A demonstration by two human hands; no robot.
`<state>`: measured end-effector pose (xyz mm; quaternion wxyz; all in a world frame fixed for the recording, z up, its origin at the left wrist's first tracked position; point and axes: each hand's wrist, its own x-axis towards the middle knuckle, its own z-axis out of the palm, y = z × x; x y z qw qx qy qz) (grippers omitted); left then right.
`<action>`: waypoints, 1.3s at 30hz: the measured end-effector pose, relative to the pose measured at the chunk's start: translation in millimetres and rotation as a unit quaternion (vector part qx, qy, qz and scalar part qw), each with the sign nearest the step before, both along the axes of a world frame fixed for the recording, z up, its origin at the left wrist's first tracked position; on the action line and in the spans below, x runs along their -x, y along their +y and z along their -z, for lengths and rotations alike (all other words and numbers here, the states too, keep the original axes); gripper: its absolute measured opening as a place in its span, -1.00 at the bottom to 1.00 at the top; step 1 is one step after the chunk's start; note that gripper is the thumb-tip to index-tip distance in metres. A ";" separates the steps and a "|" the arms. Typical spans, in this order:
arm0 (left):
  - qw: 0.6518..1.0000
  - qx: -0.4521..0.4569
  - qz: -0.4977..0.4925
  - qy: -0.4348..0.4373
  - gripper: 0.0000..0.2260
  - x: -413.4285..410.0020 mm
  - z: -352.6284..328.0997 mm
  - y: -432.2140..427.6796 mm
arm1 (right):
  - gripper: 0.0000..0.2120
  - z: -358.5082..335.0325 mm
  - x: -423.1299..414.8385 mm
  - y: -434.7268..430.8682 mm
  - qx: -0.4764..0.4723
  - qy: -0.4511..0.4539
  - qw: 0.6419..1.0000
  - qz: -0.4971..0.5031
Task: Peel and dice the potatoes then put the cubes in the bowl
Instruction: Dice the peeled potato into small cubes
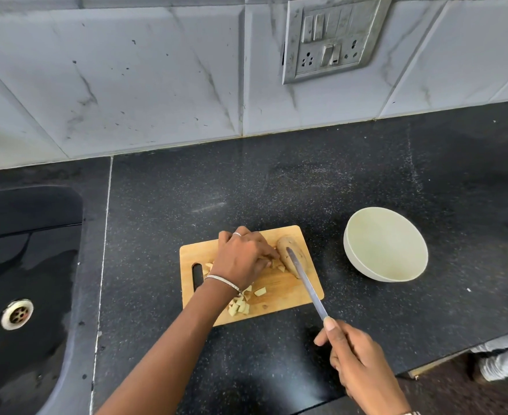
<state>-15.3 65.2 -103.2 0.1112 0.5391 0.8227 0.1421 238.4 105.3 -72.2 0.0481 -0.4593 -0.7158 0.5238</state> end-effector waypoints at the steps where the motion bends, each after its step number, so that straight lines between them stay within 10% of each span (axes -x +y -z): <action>1: 1.000 0.005 0.003 0.007 -0.81 0.5 0.2 1.6 | -0.64 0.7 -0.9 -0.4 0.001 0.001 1.000 0.002; 17: 0.994 0.021 -0.079 0.068 -0.83 -2.3 1.5 4.3 | -0.67 8.2 2.3 -1.0 -0.019 -0.006 1.000 -0.018; 24: 0.978 0.011 -0.206 -0.002 -0.68 -7.3 -0.9 6.0 | -0.58 13.7 6.1 0.1 -0.040 -0.017 0.999 -0.029; 32: 0.970 -0.006 -0.192 -0.146 -0.96 7.9 -5.8 6.6 | -0.60 27.6 21.2 -4.7 -0.042 -0.047 0.998 -0.029; 39: 0.962 0.017 -0.246 -0.117 -0.93 -5.4 -7.4 8.3 | -0.61 40.7 35.8 -12.7 -0.003 -0.057 0.998 -0.027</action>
